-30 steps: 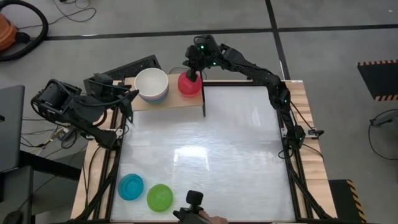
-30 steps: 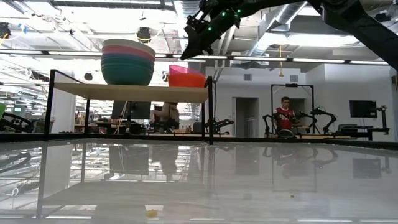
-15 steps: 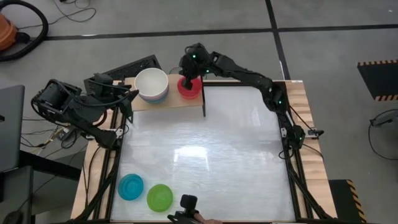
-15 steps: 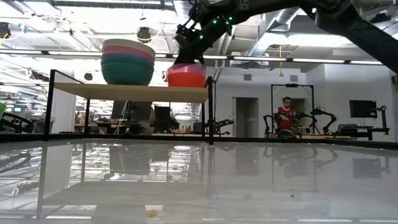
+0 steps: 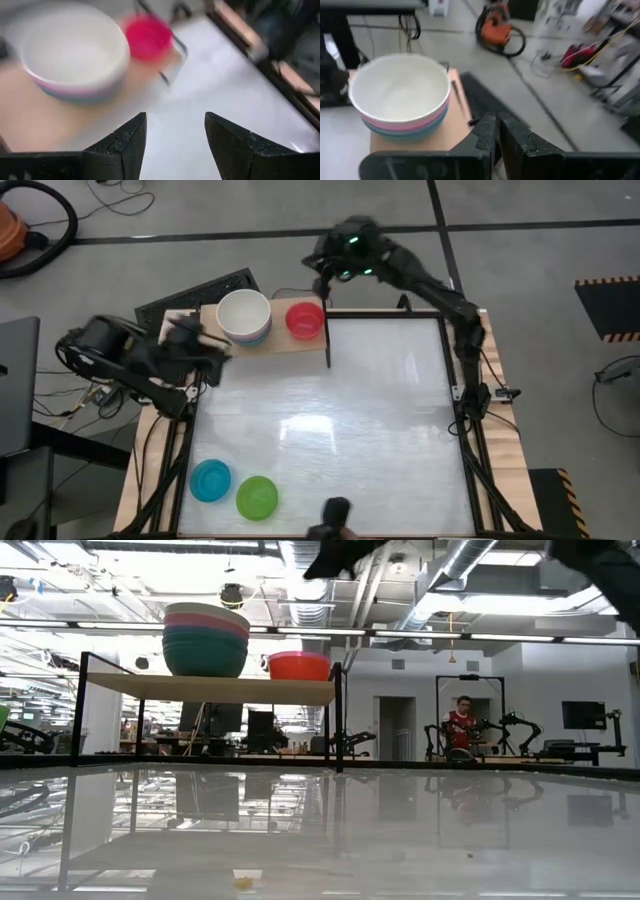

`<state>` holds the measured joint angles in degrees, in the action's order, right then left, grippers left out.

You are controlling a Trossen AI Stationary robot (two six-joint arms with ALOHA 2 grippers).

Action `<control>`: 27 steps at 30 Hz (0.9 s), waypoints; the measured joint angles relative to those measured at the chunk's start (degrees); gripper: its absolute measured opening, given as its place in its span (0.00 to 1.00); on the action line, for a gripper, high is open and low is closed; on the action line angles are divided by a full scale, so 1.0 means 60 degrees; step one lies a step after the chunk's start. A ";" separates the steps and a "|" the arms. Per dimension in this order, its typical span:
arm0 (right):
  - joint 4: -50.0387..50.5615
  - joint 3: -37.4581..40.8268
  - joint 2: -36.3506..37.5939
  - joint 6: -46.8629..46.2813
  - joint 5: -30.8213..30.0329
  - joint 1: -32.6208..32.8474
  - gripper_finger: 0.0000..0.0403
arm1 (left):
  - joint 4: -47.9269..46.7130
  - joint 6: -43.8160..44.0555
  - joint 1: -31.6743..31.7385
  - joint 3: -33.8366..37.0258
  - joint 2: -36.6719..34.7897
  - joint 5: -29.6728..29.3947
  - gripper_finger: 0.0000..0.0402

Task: Place and stack bowls onto a shelf
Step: Stack the small blue bowl on top of the small pink bowl on the shelf

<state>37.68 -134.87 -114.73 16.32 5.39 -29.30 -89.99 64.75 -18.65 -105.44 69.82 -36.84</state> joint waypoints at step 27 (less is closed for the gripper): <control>0.2384 0.0000 0.1743 -0.0460 -0.0409 -0.0491 0.26 | 0.5221 0.0156 -0.2916 0.9487 0.0193 0.7774 0.64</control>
<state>51.98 -134.87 -104.27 13.56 2.94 -32.25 -58.67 65.69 -36.14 -48.52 70.98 9.80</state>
